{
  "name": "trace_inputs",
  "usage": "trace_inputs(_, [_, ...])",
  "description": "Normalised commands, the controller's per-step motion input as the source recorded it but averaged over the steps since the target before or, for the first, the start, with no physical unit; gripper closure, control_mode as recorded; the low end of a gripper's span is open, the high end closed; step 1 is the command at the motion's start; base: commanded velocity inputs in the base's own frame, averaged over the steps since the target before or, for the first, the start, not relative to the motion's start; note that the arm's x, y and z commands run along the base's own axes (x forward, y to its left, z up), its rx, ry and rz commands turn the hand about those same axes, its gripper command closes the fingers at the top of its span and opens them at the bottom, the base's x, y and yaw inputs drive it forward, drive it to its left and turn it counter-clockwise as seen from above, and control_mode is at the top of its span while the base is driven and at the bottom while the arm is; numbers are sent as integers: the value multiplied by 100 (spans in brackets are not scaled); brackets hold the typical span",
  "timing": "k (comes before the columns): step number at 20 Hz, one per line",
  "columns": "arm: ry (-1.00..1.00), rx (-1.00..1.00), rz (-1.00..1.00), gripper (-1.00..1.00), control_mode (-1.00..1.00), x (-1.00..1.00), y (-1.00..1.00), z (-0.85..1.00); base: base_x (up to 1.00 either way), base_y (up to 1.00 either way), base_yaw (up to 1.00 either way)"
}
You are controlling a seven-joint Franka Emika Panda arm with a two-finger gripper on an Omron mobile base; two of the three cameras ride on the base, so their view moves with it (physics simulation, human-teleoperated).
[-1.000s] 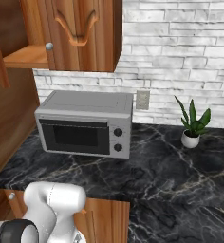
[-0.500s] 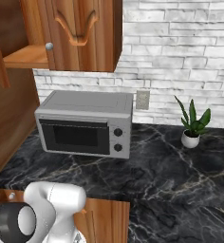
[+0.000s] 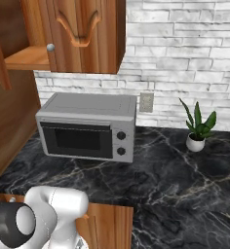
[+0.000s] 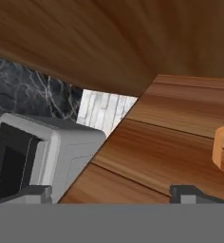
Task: Close all open cabinet doors.
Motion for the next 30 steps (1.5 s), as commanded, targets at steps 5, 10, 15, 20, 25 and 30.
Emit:
trace_inputs(5, [-17, -13, 0, -100, -100, 49, -13, -19, 0, 0, 0])
trace_inputs(10, [-11, -5, 0, -100, -100, 57, -32, 0, 0, 0, 0])
trace_inputs(15, [-3, 0, 0, -100, -100, 65, -32, 0, 0, 0, 0])
trace_inputs(20, [0, 0, 0, -100, -100, 75, -30, 2, 0, 0, 0])
trace_inputs(25, [7, 0, 0, -100, -100, 76, -13, 6, 0, 0, 0])
trace_inputs(30, [3, 0, 0, -100, -100, 76, -8, -1, 0, 0, 0])
